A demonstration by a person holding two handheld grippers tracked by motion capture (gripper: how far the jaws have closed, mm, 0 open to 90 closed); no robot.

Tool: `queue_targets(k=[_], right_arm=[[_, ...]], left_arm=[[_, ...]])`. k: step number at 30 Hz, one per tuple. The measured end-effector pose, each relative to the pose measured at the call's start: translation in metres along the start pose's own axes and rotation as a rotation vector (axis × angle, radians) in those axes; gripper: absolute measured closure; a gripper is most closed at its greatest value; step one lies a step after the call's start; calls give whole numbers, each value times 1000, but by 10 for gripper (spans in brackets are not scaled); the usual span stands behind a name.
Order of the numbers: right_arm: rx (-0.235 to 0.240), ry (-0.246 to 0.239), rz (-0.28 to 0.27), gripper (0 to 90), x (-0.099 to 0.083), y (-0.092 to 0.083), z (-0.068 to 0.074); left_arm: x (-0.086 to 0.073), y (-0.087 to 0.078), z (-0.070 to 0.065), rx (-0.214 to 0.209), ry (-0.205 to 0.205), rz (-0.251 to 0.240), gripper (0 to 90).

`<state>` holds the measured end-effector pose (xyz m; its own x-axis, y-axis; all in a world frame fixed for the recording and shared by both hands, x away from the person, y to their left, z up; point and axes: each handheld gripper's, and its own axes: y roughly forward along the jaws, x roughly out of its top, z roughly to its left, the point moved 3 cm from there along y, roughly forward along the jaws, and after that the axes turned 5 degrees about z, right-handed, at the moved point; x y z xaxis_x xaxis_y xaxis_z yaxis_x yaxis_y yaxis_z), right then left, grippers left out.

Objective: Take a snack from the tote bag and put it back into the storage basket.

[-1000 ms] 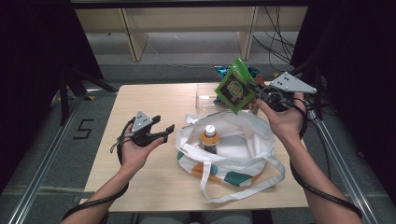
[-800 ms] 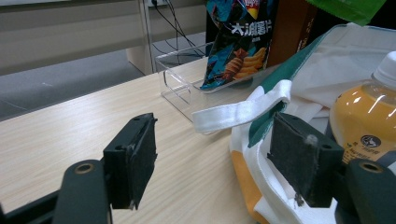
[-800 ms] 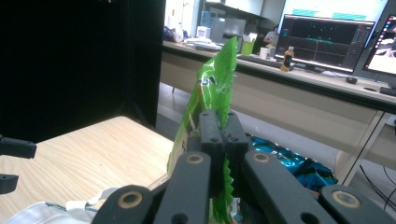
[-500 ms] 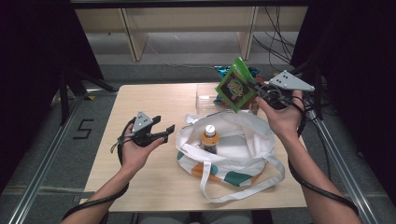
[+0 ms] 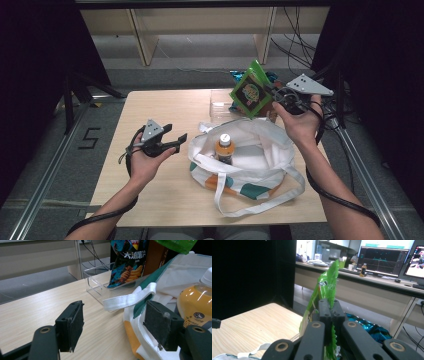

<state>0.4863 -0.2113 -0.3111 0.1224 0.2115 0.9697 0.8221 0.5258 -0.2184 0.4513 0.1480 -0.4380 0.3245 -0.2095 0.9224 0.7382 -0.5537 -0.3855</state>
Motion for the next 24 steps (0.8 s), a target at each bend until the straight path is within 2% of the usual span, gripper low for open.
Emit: queue_targets(k=[5,6,8,10,11,13,15,18,19,22,24], right_arm=[[-6,23,-9,900,-1,1,-3],[-7,2,-1,900,-1,2,-6],[-16,32,-2,900,-1,1,-5],[-15,19,1,900,1,1,-7],[-22,-8,-6,900,2,2,-9],[-21,17,-4,900,2,2,-8],[-28,6,-4,900,3,2,-11],[-30,37,-6,900,2,3,-10],[-32,16,-5,900,3,4,-12],[-32,28,-1,900,3,5,-12],[-34,12,-6,900,3,7,-14]], left_arm=[[0,0,0,0,-2,-1,308],[0,0,0,1,0,1,308],[0,1,0,-4,-4,-5,308],[0,0,0,-3,-2,-4,308],[0,0,0,2,0,3,308],[0,1,0,-5,-1,-6,308],[0,0,0,0,-1,0,308],[0,1,0,-4,-2,-5,308],[0,1,0,-4,-3,-5,308],[0,0,0,-1,-4,0,309],[0,0,0,-1,-4,1,308]])
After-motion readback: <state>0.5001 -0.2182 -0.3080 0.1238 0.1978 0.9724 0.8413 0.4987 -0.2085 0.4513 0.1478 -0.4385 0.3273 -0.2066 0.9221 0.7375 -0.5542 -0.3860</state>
